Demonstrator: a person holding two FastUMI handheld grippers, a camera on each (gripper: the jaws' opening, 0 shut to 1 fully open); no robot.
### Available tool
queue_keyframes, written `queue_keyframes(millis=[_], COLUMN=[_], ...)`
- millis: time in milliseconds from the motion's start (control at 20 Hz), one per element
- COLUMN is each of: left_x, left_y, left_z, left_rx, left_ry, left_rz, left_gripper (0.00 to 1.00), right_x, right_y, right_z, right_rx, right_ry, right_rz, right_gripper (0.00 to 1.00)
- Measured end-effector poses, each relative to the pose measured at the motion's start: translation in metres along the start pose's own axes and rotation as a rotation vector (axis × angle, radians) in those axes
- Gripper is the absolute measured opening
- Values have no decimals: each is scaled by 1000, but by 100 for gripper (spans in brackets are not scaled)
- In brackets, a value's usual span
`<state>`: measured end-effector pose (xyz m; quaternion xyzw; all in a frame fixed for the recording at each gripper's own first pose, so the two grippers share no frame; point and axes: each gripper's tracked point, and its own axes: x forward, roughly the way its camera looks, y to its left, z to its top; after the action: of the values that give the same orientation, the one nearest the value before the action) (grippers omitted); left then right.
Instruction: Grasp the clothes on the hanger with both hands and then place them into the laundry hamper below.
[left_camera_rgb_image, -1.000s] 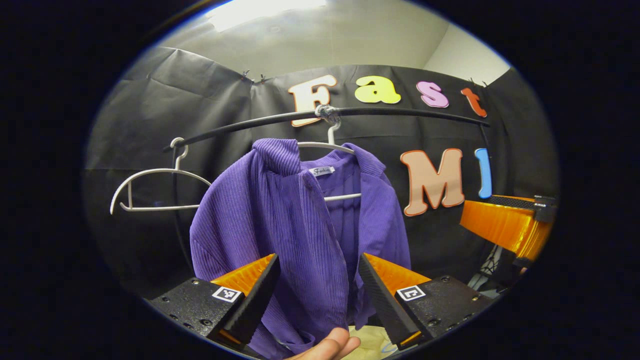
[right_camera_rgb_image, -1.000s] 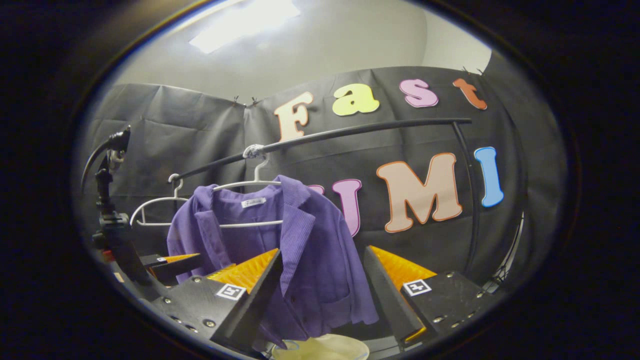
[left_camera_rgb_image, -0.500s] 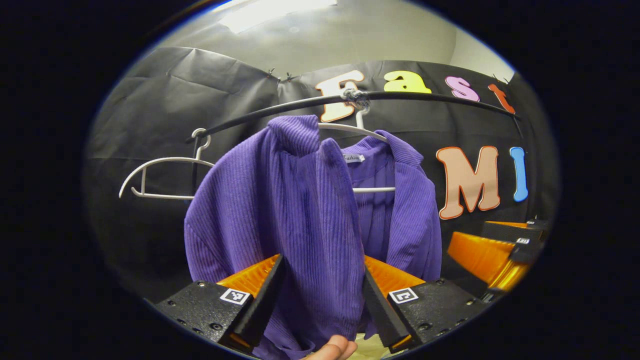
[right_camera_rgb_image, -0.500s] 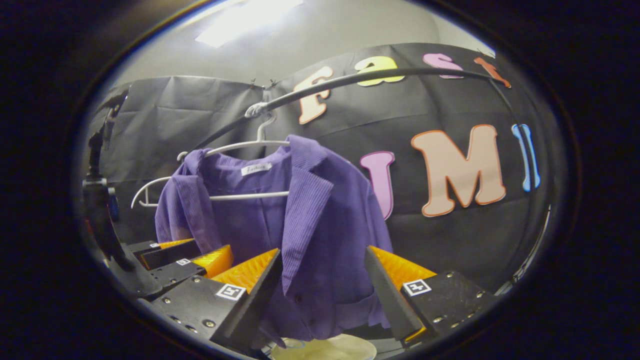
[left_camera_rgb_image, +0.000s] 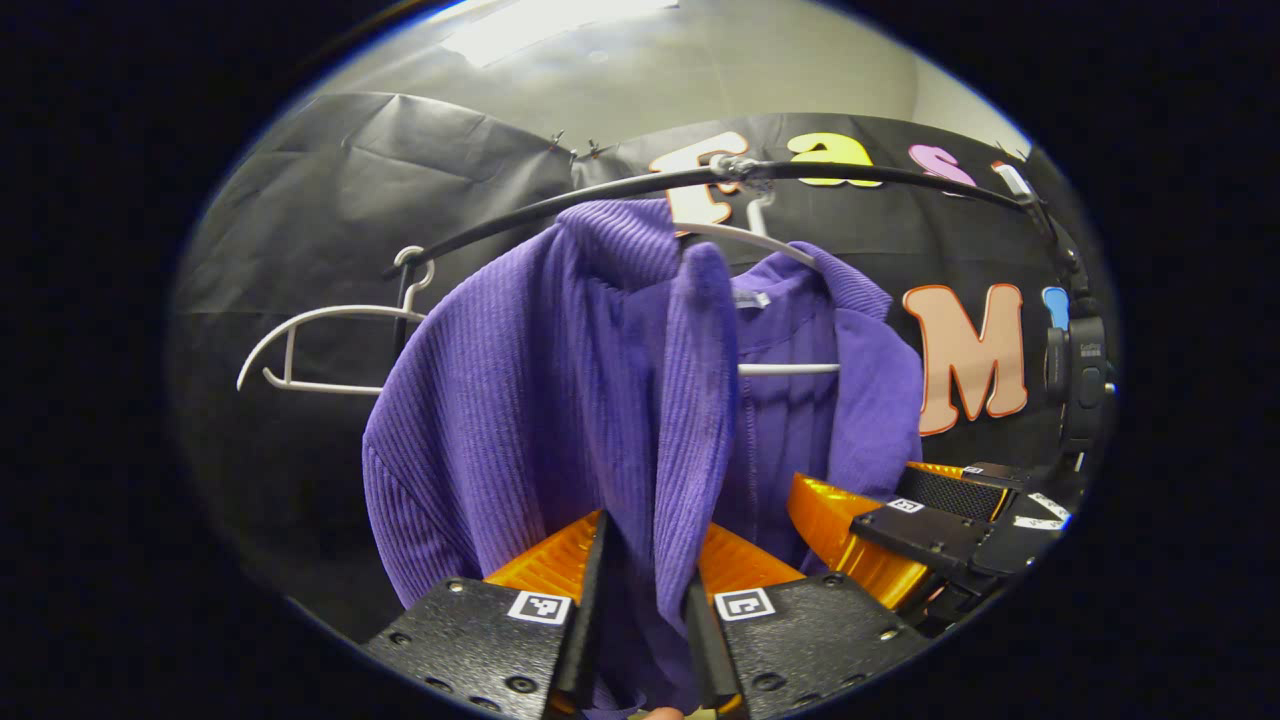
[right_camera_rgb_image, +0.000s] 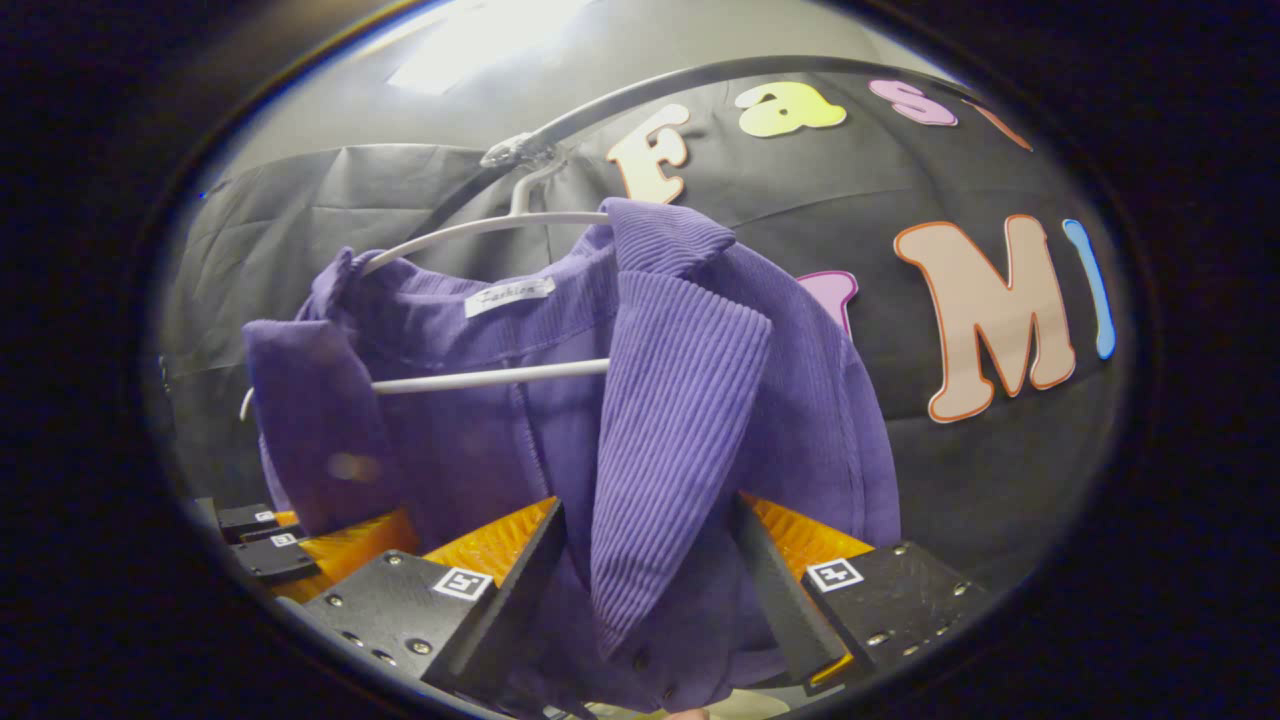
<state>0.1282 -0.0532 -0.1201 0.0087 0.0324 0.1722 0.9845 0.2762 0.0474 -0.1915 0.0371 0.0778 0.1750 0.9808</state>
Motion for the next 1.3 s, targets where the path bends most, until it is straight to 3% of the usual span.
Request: queue_keyframes(millis=[50, 150, 200, 250, 350, 400, 500, 550, 750, 850, 950, 1150, 1200, 1300], left_x=[4, 12, 13, 14, 12, 11, 8, 4, -30, -44, -57, -78, -84, -93], left_y=[6, 16, 19, 21, 21, 26, 25, 13, -1, -9, -5, 3, 6, 17], left_z=[-1, -4, -4, -5, -8, -8, -5, -10, 2, 7, 10, 26, 32, 44], left_rx=[3, 24, 23, 26, 47, 59, 75, 59, -27, -46, -68, -77, -72, -65], left_ry=[9, 24, 23, 27, 41, 39, 34, 65, 68, 82, 99, 90, 82, 71], left_rz=[13, 30, 27, 21, -14, -15, -71, -147, -344, -426, -488, -577, -600, -638], left_gripper=[29, 24, 24, 23, 21, 21, 15, 3, 2, 1, 2, 2, 1, 1], right_x=[8, 23, 28, 31, 26, 19, 17, 12, -21, -30, -46, -60, -66, -65], right_y=[-4, -7, -9, -12, -32, -36, -16, -15, -27, -28, -32, -26, -27, -32], right_z=[2, 3, 3, 2, 1, 3, -1, 1, 19, 22, 32, 40, 42, 43], right_rx=[-14, -31, -31, -29, -45, -31, 7, -9, -68, -106, -144, -189, -187, -171], right_ry=[1, 10, 14, 23, 13, 1, 8, -8, -81, -71, -88, -95, -89, -67], right_rz=[-20, -43, -48, -62, -151, -160, -52, -42, -108, -110, -131, -80, -77, -85], right_gripper=[98, 98, 93, 97, 34, 2, 8, 4, 12, 7, 7, 7, 1, 1])
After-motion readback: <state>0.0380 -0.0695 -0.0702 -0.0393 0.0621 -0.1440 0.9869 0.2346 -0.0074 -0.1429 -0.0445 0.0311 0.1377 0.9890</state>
